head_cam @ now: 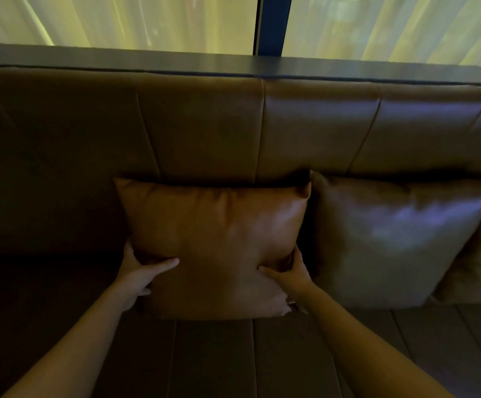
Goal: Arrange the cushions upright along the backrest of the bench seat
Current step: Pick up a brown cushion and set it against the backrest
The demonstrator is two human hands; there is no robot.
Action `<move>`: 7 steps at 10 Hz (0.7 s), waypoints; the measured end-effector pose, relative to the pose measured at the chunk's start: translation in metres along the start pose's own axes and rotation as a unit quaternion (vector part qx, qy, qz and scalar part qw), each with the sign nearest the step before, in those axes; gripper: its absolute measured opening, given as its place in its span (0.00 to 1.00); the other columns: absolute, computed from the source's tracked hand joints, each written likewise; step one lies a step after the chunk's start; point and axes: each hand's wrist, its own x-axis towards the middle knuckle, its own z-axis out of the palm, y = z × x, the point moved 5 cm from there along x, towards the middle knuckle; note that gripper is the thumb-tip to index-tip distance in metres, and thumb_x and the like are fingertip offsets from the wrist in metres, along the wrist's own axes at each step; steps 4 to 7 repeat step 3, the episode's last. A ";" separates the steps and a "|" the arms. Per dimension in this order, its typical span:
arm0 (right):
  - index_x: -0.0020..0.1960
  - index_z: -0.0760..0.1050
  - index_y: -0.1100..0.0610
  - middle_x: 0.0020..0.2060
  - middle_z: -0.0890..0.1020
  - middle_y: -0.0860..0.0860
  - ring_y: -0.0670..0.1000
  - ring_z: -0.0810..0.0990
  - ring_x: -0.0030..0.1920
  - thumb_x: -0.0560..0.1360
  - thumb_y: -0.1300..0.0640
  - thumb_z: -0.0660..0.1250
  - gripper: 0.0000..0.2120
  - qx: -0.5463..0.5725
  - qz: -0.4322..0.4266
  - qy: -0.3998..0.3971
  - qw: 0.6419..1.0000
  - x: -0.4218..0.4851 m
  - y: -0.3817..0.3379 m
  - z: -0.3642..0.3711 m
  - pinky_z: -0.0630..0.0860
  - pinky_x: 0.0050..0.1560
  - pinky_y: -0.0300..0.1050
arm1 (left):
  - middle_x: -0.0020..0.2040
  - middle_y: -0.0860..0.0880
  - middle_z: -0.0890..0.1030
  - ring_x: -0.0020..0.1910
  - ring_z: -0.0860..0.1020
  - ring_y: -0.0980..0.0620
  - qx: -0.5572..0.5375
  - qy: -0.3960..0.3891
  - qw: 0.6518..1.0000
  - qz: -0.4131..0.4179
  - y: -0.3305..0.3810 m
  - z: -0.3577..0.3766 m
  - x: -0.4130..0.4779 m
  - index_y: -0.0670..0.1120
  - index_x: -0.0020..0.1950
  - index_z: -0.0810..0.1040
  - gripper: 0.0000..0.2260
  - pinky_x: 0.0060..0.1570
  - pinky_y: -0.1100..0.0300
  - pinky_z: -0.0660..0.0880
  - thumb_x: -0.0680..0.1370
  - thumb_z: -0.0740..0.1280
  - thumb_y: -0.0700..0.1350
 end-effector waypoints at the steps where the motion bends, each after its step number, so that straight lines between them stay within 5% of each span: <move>1: 0.80 0.45 0.50 0.76 0.63 0.55 0.59 0.64 0.74 0.67 0.50 0.77 0.53 0.003 0.022 -0.010 1.000 -0.006 -0.011 -0.004 0.66 0.72 0.59 | 0.79 0.47 0.54 0.76 0.57 0.38 -0.016 0.009 1.000 -0.014 0.013 -0.003 -0.009 0.60 0.78 0.41 0.59 0.66 0.30 0.60 0.62 0.80 0.46; 3: 0.73 0.64 0.54 0.54 0.75 0.54 0.56 0.77 0.51 0.76 0.46 0.66 0.28 -0.008 0.038 -0.019 0.999 -0.033 -0.085 -0.019 0.75 0.55 0.57 | 0.78 0.44 0.58 0.74 0.61 0.37 -0.074 0.033 0.995 0.061 0.127 -0.015 -0.043 0.56 0.79 0.49 0.49 0.68 0.37 0.63 0.66 0.76 0.56; 7: 0.73 0.64 0.54 0.54 0.75 0.54 0.56 0.77 0.51 0.76 0.46 0.66 0.28 -0.008 0.038 -0.019 0.999 -0.033 -0.085 -0.019 0.75 0.55 0.57 | 0.78 0.44 0.58 0.74 0.61 0.37 -0.074 0.033 0.995 0.061 0.127 -0.015 -0.043 0.56 0.79 0.49 0.49 0.68 0.37 0.63 0.66 0.76 0.56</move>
